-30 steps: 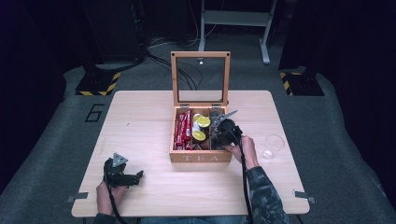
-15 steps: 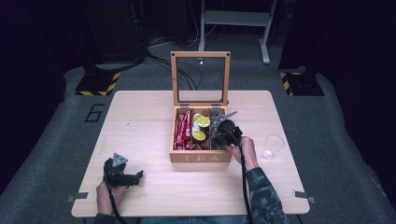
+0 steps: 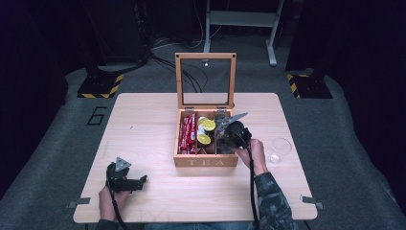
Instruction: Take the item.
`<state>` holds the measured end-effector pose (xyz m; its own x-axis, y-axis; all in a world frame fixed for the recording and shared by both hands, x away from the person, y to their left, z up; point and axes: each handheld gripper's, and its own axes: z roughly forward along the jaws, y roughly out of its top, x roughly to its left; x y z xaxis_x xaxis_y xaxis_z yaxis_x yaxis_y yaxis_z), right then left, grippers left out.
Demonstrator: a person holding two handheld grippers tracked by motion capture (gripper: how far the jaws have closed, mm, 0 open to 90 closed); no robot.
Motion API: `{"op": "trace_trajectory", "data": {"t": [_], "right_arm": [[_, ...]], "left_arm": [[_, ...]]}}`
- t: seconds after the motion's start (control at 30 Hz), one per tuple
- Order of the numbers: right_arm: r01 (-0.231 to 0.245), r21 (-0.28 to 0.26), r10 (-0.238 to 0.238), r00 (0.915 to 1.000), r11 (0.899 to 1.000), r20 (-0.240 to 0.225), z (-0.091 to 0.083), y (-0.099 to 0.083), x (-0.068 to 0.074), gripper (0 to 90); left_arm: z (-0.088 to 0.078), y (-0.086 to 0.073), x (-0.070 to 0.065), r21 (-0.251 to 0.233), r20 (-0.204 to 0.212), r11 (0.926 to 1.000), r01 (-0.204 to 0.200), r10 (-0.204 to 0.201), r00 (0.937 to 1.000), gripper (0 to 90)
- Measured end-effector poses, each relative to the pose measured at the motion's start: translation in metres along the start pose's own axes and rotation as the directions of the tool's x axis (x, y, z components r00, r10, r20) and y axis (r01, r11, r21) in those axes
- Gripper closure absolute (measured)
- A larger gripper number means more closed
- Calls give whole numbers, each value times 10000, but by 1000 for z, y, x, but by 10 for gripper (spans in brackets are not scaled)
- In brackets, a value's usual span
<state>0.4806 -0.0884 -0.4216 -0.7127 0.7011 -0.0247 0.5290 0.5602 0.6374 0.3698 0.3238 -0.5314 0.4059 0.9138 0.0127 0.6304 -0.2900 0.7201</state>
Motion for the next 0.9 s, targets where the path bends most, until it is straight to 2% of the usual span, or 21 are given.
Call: {"op": "trace_trajectory", "data": {"t": [0.27,0.47,0.6,0.63,0.87,0.9], "right_arm": [[49,-118,-48,10000,9999,54,-8,-1,-1,900],[-187,-285,187,9998,9994,-15,-19,0,-2,900],[-126,-449,127,9999,9989,15,-24,1,-2,900],[-117,-432,113,9999,9990,-97,-26,1,-3,900],[-63,-731,54,9999,9973,-117,-36,-1,-7,900],[-201,-724,195,9998,9972,-99,-38,-1,-7,900]], "left_arm": [[0,0,0,-5,4,10000,22,-22,10000,14],[0,0,0,-22,-1,10000,22,-22,10000,14],[0,0,1,35,29,9999,-99,99,9999,14],[0,0,0,2,47,10000,-9,9,10000,14],[0,0,0,5,49,10000,-4,4,10000,14],[0,0,0,5,48,10000,-6,6,10000,14]]}}
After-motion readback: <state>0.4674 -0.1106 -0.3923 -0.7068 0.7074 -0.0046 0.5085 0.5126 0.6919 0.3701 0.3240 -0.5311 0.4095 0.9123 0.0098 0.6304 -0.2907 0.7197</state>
